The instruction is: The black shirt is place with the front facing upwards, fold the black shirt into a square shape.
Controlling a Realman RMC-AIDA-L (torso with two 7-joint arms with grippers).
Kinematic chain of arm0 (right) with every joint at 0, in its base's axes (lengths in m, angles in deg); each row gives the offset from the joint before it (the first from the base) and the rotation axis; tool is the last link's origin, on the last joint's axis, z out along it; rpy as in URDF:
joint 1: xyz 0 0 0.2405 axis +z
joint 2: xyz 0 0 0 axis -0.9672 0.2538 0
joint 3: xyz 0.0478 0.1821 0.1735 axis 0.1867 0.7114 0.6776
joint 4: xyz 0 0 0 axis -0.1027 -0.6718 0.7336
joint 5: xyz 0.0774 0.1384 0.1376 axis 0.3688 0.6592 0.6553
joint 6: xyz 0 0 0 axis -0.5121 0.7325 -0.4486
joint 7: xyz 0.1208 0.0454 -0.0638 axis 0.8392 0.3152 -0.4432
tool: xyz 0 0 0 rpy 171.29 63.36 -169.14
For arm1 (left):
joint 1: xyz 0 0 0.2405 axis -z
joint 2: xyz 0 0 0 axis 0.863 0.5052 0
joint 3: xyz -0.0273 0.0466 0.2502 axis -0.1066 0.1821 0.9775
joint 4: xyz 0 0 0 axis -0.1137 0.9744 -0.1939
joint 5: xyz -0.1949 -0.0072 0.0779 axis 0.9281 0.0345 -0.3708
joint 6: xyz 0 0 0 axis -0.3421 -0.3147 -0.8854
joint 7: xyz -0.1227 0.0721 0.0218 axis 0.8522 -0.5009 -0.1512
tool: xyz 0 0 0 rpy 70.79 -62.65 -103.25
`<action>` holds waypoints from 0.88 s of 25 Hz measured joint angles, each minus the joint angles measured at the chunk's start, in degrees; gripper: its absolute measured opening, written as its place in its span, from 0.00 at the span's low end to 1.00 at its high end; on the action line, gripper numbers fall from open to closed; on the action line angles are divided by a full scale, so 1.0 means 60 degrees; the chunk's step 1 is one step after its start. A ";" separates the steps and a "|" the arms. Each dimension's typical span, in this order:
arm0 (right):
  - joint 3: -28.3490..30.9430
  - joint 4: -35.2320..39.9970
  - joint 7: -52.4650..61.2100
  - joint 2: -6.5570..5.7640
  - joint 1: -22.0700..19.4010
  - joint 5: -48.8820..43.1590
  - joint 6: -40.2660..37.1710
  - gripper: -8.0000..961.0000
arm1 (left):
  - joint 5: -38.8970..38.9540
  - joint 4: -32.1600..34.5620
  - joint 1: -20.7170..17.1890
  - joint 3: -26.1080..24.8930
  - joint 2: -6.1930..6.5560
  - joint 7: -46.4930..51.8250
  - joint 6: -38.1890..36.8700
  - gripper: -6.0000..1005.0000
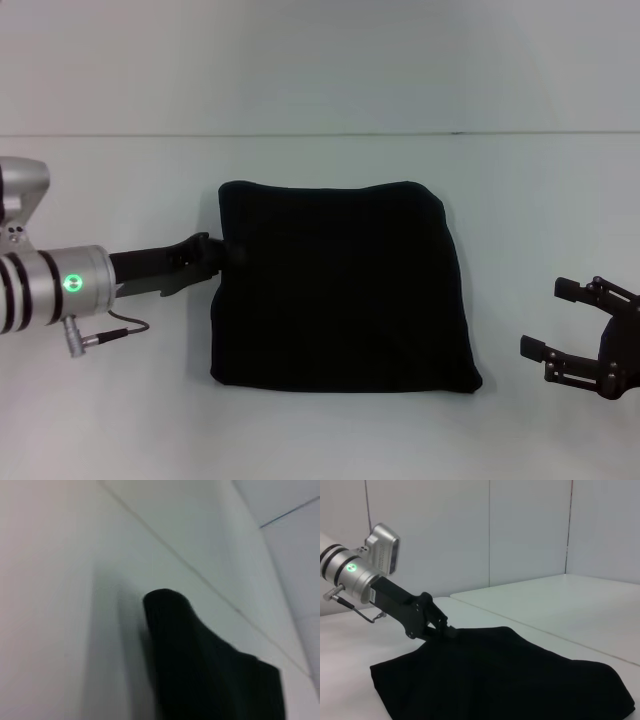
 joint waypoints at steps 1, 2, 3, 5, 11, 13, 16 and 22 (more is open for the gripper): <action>0.0010 -0.0004 0.0000 0.0000 0.0003 0.0000 -0.0001 0.96 | 0.0031 0.0031 -0.0047 -0.0131 -0.0010 -0.0254 -0.0183 0.16; 0.0036 -0.0009 0.0000 0.0001 0.0009 0.0000 -0.0004 0.96 | 0.0064 0.0060 -0.0092 -0.0293 -0.0016 -0.0532 -0.0432 0.17; 0.0072 -0.0016 -0.0002 0.0005 0.0020 0.0001 -0.0014 0.96 | 0.0080 0.0090 -0.0141 -0.0473 -0.0013 -0.0853 -0.0701 0.17; 0.0185 -0.0046 -0.0019 0.0019 0.0047 0.0027 -0.0031 0.96 | 0.0096 0.0425 -0.0341 -0.0946 0.0025 -0.1706 -0.1425 0.18; 0.0451 -0.0411 -0.0092 0.0043 0.0149 0.0399 -0.0022 0.96 | 0.0410 0.1670 -0.1155 -0.1636 -0.0165 -0.4199 -0.2420 0.37; 0.0463 -0.0561 -0.0136 0.0042 0.0173 0.0624 0.0026 0.96 | 0.0635 0.2011 -0.1474 -0.1687 -0.0213 -0.5352 -0.2838 0.44; 0.0470 -0.0812 -0.0312 0.0042 0.0237 0.0746 0.0056 0.96 | 0.0713 0.2224 -0.1722 -0.1697 -0.0232 -0.6325 -0.3337 0.56; 0.0135 -0.1022 -0.0557 0.0051 0.0260 0.0671 -0.0063 0.96 | 0.0631 0.2268 -0.2258 -0.1677 -0.0356 -0.9720 -0.5829 0.86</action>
